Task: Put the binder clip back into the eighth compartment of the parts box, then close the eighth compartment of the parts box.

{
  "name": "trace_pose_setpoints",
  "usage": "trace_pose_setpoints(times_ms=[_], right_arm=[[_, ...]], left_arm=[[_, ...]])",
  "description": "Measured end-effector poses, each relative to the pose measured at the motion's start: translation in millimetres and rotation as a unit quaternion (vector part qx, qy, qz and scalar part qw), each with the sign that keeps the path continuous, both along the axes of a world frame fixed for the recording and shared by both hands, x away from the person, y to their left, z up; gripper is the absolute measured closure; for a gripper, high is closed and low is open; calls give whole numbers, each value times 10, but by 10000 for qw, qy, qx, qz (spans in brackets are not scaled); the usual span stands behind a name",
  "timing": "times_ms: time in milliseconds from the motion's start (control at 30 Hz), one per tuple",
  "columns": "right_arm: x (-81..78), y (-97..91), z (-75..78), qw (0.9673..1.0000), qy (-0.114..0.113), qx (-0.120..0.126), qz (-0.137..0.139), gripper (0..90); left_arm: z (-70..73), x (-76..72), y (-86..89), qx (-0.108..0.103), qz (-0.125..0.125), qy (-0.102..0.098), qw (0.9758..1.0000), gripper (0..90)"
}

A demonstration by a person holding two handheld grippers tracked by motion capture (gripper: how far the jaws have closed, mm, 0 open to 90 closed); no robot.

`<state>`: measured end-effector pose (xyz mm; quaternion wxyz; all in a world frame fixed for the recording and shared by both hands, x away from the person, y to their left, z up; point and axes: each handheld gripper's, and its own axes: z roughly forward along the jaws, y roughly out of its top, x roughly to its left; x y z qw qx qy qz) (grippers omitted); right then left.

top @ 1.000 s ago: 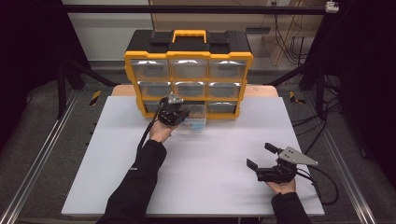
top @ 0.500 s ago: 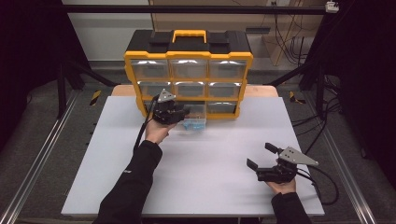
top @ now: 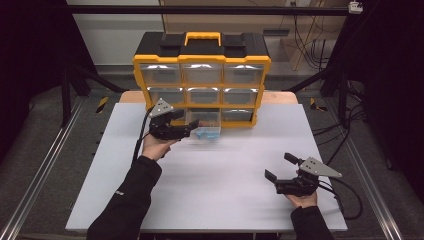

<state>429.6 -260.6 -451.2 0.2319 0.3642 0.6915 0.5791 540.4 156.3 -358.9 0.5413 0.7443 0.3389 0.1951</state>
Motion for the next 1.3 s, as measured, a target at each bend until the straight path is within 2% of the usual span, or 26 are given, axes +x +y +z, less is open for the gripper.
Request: trace_pose_setpoints(times_ms=[100,167,300,400,600,667,1067,1167,1200,1300], right_arm=[[-2,7,1,10000,19,35,-20,5],[-3,8,-2,10000,31,15,-33,5],[-2,12,-4,10000,57,11,-42,5],[-1,10,-5,10000,44,5,-33,5],[-1,6,-2,10000,29,2,-41,5],[3,3,-6,10000,5,-15,-20,5],[5,2,-8,10000,-10,-27,-5,5],[-9,15,4,9999,41,103,-11,5],[-1,-6,-1,10000,-27,-35,-22,5],[3,4,-2,10000,0,27,-22,5]], left_arm=[[-11,-92,39,44,-10,-64,10000,170],[-39,-150,58,-74,-88,-35,9999,141],[-104,-278,76,-29,-106,-104,9999,82],[-144,-359,86,32,-149,-75,9999,58],[-230,-511,111,89,-114,-208,9997,37],[-262,-540,126,105,-120,-193,9997,34],[-427,-531,101,270,-34,-35,9996,42],[-465,-511,59,334,-4,22,9994,75],[-478,-502,49,356,-7,39,9994,83],[-514,-493,25,362,47,127,9993,127]])
